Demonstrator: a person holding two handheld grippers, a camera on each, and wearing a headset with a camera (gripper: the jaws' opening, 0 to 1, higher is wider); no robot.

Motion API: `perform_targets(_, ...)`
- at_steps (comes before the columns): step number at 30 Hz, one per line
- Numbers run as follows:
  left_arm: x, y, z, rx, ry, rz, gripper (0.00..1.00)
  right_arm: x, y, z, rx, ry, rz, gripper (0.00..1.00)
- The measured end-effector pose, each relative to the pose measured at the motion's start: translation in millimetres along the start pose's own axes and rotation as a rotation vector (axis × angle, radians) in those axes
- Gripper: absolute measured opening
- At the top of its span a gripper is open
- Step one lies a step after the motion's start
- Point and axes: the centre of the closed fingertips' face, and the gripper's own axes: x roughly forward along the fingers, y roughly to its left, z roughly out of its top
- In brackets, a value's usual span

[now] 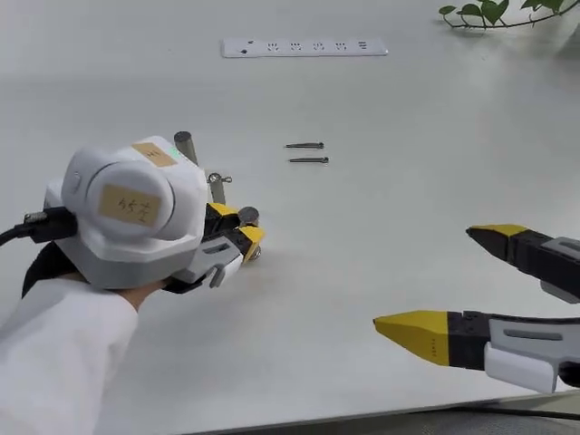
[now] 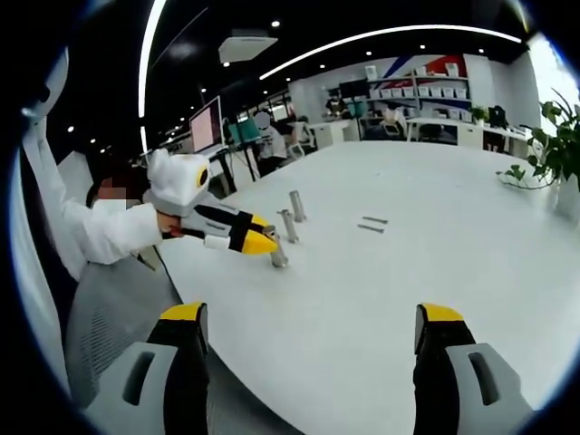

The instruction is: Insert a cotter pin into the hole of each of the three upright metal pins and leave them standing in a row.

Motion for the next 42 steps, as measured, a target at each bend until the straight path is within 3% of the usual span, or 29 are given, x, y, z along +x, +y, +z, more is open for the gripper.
perform_targets(4, 0.8, 0.1, -4.3, 0.004, 0.009, 0.013, 0.09, -0.8, -0.2, 0.7, 0.005, -0.005, -0.002, 0.92)
perform_targets(7, 0.6, -1.6, -5.9, -0.039, 0.006, 0.01, 0.09, -0.3, 0.9, 1.2, 0.003, -0.005, 0.001, 0.92)
perform_targets(9, 1.1, -3.2, -9.4, -0.017, 0.017, 0.017, 0.09, 0.2, 1.5, 0.6, 0.004, -0.004, 0.003, 0.92)
perform_targets(17, -0.6, -3.2, -8.4, -0.067, -0.004, 0.05, 0.1, 0.7, 3.0, -5.8, 0.007, 0.011, 0.007, 0.92)
perform_targets(26, -0.5, -6.0, -9.0, -0.078, -0.04, 0.035, 0.11, 3.7, 4.9, -4.4, 0.008, 0.01, 0.019, 0.91)
perform_targets(29, 0.4, -12.7, -15.6, -0.091, -0.009, 0.002, 0.19, 3.8, 5.1, -3.7, 0.007, 0.009, 0.022, 0.91)
perform_targets(31, -0.8, -15.4, -15.9, -0.078, -0.014, -0.011, 0.26, 3.4, 5.3, -3.8, 0.007, 0.009, 0.022, 0.91)
perform_targets(35, -7.1, -27.4, -17.6, -0.136, 0.003, -0.096, 0.42, 2.9, 4.8, -5.1, 0.008, 0.013, 0.022, 0.91)
perform_targets(38, -12.6, -28.6, -16.9, -0.114, -0.011, -0.122, 0.59, 2.2, 4.5, -5.5, 0.008, 0.014, 0.021, 0.91)
perform_targets(40, -17.4, -31.7, -17.3, -0.121, -0.018, -0.159, 0.76, 2.2, 4.2, -5.2, 0.008, 0.014, 0.02, 0.91)
perform_targets(42, -24.0, -29.9, -13.5, -0.14, -0.056, -0.171, 0.78, 2.2, 3.7, -5.1, 0.006, 0.016, 0.019, 0.91)
